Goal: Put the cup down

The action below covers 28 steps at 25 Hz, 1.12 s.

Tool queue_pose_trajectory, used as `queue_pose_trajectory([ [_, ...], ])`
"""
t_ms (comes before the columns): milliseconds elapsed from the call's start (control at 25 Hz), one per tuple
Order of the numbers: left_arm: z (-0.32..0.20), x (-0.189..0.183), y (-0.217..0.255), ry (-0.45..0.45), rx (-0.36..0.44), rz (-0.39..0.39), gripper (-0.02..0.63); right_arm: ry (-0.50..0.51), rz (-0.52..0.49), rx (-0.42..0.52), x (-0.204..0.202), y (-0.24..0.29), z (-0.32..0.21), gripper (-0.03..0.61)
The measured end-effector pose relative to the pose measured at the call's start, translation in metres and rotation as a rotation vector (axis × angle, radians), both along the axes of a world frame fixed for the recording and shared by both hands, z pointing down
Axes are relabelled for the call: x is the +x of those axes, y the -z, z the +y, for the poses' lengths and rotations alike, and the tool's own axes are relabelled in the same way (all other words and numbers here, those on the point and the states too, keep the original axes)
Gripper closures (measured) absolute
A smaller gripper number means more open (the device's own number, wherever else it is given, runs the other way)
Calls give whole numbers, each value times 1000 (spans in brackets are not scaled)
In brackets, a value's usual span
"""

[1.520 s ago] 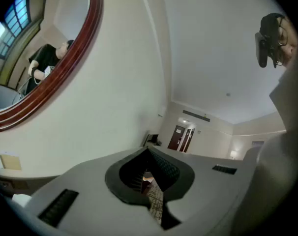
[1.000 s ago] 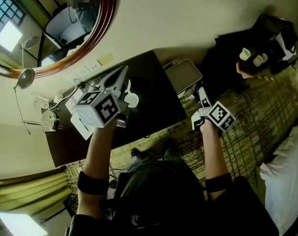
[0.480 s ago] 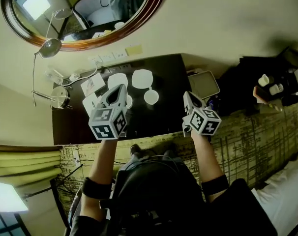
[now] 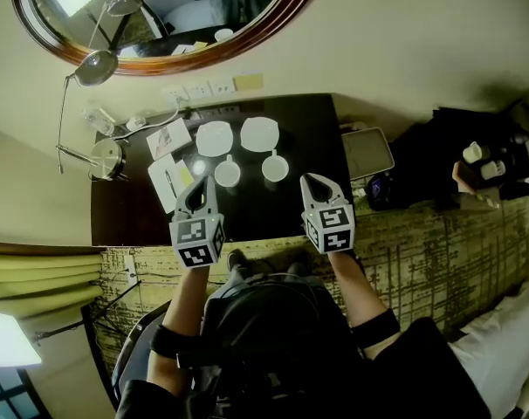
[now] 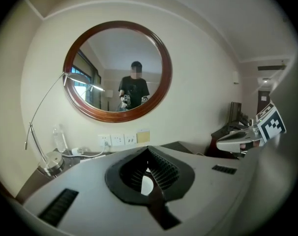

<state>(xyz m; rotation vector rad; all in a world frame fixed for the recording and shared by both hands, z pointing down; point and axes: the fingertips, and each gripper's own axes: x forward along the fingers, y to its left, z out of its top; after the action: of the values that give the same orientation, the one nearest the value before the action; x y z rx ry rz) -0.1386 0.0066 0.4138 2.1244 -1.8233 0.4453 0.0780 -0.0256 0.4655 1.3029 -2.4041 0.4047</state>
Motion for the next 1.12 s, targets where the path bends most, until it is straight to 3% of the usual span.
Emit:
queue_pose_trajectory([
  [360, 6, -10, -21, 12, -20, -10, 614, 44, 83, 20, -19, -17, 3, 546],
  [600, 2, -12, -24, 4, -20, -6, 614, 24, 66, 5, -26, -22, 0, 545],
  [680, 2, -13, -26, 1, -23, -4, 614, -5, -29, -31, -28, -24, -1, 545],
  [880, 2, -15, -30, -7, -35, -7, 614, -108, -415, -197, -35, -28, 1, 545],
  [1120, 1, -19, -35, -26, -50, -10, 614, -237, -711, -340, -30, -47, -1, 541],
])
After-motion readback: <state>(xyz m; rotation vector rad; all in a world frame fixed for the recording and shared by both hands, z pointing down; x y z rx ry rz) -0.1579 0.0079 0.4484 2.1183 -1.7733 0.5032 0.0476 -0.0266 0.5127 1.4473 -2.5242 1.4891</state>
